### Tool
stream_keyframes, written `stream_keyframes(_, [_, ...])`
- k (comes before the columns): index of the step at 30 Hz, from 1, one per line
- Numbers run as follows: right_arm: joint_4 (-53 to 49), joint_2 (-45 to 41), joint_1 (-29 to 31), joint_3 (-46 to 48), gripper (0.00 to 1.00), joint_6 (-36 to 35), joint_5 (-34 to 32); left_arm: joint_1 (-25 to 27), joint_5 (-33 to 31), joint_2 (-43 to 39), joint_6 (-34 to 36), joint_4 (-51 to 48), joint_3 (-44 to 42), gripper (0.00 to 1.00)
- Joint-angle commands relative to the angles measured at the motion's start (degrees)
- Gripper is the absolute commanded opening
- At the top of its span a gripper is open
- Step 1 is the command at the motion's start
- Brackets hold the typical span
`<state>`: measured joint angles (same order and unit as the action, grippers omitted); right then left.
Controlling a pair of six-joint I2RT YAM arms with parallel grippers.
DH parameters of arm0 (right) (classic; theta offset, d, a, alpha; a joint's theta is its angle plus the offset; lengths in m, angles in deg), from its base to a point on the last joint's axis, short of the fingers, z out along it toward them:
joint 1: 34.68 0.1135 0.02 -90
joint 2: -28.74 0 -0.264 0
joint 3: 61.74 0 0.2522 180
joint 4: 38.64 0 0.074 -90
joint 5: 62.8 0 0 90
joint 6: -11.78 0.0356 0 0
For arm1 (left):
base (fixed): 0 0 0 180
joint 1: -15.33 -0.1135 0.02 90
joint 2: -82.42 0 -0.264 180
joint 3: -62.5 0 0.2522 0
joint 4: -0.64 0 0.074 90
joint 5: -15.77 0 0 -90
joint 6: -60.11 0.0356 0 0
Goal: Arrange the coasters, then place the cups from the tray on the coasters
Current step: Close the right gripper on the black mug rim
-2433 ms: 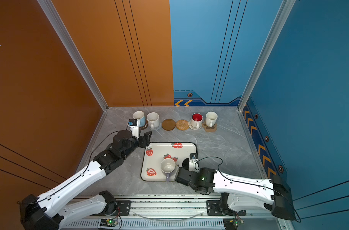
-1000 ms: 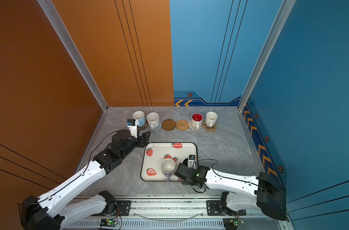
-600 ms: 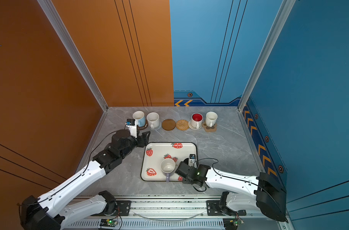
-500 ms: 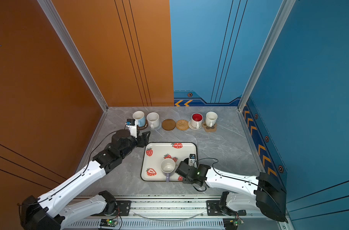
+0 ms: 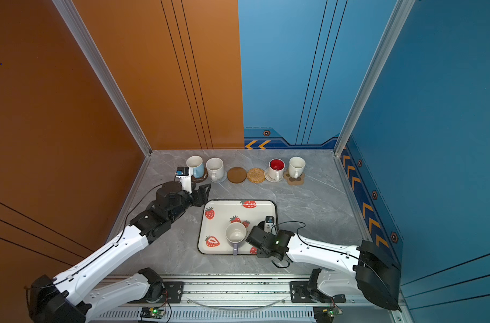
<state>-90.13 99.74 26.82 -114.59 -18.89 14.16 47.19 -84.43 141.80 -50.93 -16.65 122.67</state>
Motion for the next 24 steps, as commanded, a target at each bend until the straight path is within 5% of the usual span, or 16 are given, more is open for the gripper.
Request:
stream_keyframes(1, [-2.5, 0.8, -0.3, -1.0, 0.12, -0.8, -0.6, -0.8, 1.1, -0.1, -0.8, 0.9, -1.0, 0.71])
stream_keyframes(4, [-3.6, 1.1, -0.2, -1.9, 0.00, -1.4, -1.1, -0.9, 1.1, -0.4, -0.8, 0.8, -1.3, 0.71])
stream_keyframes(24, [-7.3, 0.7, 1.0, -7.9, 0.00, -6.0, -5.6, -1.7, 1.0, -2.5, -0.9, 0.7, -2.5, 0.71])
